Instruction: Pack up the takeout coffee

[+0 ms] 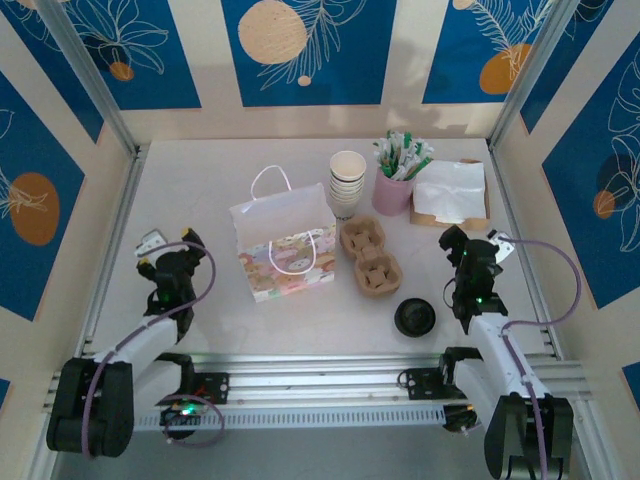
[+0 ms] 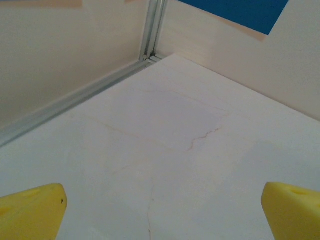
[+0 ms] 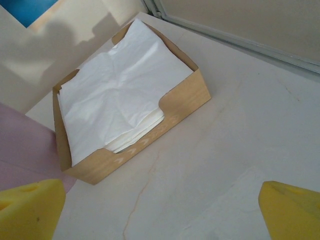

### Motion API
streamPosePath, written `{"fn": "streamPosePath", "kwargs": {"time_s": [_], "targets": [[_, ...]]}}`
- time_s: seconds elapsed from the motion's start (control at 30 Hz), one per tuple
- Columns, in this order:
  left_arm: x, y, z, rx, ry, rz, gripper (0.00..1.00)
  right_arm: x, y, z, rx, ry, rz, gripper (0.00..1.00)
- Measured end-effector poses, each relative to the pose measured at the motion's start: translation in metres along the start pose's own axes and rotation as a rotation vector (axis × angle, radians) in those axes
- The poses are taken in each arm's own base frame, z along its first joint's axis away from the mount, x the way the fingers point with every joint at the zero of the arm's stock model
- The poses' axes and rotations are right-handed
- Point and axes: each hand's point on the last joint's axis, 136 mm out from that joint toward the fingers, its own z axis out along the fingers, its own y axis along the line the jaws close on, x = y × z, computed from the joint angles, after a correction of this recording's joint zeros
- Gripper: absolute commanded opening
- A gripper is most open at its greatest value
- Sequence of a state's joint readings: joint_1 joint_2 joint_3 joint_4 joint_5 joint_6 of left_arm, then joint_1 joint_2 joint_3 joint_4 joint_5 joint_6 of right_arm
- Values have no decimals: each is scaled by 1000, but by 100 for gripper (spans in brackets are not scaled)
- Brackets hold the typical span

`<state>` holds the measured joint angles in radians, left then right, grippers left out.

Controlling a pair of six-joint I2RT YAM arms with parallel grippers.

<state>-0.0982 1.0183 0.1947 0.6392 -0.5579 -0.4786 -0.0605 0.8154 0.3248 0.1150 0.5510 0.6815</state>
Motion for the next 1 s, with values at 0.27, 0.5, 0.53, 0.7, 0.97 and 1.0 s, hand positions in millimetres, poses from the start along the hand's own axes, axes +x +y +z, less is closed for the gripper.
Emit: {"fn": "streamPosePath", "kwargs": {"time_s": [0.27,0.5,0.53,0.7,0.97,1.0], "targets": [[14,12,-10,-20,34,-265,96,-2,-17,2,56,-1,118,99],[-26,-16,-28,31,133,-432,86,-6,-23,4,52,6,204,99],[-37,-23,-32,50,142,-448,86,-6,-22,4,42,12,210,99],[-73,-58,-49,168,213,-446,88,-3,-15,4,3,35,219,99],[-51,-118,-71,448,464,-130,96,7,6,5,-104,104,176,99],[-48,-118,-72,450,478,-106,96,9,8,6,-114,118,166,99]]}}
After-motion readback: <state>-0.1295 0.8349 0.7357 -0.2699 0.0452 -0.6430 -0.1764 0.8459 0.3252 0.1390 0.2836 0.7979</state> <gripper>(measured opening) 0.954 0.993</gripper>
